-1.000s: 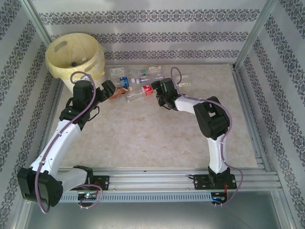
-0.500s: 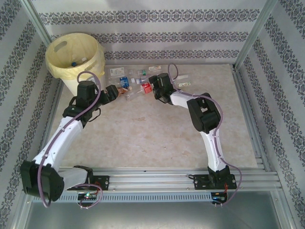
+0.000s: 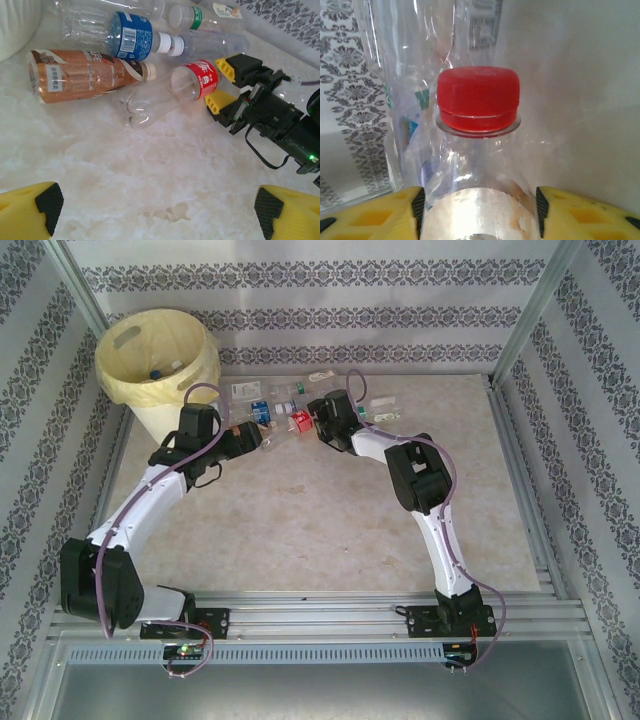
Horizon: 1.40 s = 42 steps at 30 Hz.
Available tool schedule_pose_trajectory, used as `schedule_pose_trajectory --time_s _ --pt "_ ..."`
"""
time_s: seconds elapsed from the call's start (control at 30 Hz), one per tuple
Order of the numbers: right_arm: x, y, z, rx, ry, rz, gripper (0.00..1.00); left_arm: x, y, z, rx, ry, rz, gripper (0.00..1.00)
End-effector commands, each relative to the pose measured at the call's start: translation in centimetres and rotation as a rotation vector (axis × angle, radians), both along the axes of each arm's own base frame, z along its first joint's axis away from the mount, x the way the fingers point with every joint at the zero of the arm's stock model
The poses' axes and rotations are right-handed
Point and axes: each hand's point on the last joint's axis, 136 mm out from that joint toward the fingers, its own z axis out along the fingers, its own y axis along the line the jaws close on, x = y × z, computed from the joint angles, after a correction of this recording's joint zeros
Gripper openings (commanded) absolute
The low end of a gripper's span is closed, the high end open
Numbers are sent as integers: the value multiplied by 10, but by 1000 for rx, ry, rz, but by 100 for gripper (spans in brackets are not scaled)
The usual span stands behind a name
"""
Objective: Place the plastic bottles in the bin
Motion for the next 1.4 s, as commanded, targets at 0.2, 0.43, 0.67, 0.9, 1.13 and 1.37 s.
schedule_pose_trajectory --time_s 0.2,0.43,0.67,0.9,1.13,1.37 --pt "-14 1 40 -118 -147 147 41 0 -19 -10 162 35 -165 100" --pt "-53 -13 79 -168 -285 210 38 5 -54 -29 197 1 -352 100" --pt "-85 -27 89 -178 -348 224 38 13 -106 -57 17 57 -538 100" --pt "-89 -23 94 -139 -388 239 39 12 -138 -80 -74 107 -670 100" --pt "-91 -13 108 -98 -426 279 39 20 -144 -99 -58 111 -724 100" --pt "-95 -7 121 -87 -456 309 39 20 -155 -90 -113 68 -779 71"
